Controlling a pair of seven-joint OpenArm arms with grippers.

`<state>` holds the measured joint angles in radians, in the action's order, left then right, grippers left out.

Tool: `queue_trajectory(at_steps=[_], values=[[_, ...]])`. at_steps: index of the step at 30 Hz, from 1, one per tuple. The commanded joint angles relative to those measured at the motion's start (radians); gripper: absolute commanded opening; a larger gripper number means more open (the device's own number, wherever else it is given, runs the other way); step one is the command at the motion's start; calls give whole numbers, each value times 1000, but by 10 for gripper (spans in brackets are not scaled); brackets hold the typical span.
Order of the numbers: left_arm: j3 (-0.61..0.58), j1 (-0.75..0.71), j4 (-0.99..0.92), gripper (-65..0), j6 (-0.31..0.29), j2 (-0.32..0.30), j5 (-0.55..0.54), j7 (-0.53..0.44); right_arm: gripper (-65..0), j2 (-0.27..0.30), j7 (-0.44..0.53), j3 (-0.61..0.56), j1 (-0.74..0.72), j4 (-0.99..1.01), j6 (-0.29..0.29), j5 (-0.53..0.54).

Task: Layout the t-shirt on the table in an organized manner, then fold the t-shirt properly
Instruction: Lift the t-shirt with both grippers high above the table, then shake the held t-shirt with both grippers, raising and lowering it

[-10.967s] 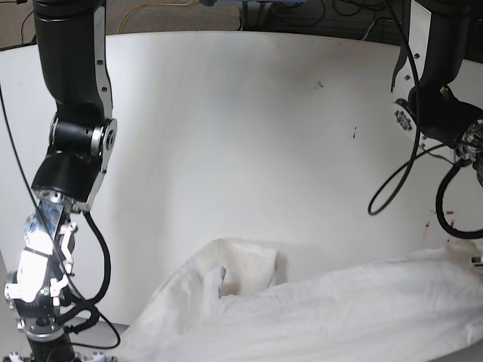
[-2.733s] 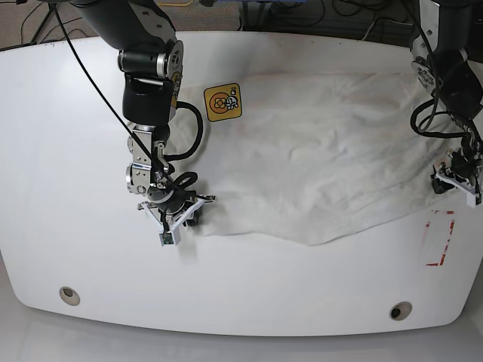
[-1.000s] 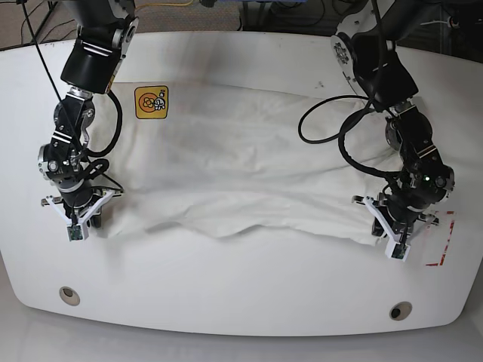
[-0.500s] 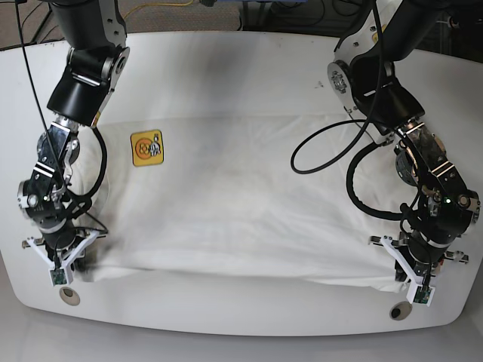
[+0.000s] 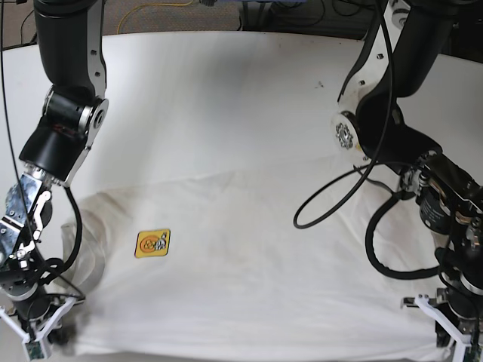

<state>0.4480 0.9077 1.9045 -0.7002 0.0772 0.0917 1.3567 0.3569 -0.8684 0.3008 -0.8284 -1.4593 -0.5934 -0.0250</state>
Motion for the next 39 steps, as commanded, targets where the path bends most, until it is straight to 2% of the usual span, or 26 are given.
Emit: queue_trajectory(at_steps=[1,6,9,14,19,21,27,30,33,39], values=[[-5,141,14,-650,2,-9,3,-12,-650,38,-12,-12,-130,-24,20,-19],[-5,313,3,-650,2,-9,1,-4,-650,95,-90,-84,-282,-24,-13,-17],[-30,396,-40,-650,2,-9,0,-4,-650,109,-130,-97,-349,-28,-26,-17],[-64,401,-66,-650,2,-4,-2,-4,-650,118,-191,-96,-403,-90,-50,-23],[-82,401,-63,-650,2,5,-2,-3,-650,132,-248,-93,-360,-186,-61,-17],[-81,397,-50,-650,2,16,-2,-3,-650,136,-260,-90,-312,-225,-61,-17],[-85,205,40,-650,2,20,-4,-3,-650,127,-262,18,-41,-367,-63,-16],[-82,87,66,-650,2,19,-4,-3,-650,89,-257,59,90,-396,-72,-16],[-79,-49,94,-650,2,-4,-4,-3,-650,43,-236,137,243,-426,-105,-16],[-39,-324,105,-650,2,-37,-4,-3,-650,-75,-168,226,513,-458,-105,-17]])
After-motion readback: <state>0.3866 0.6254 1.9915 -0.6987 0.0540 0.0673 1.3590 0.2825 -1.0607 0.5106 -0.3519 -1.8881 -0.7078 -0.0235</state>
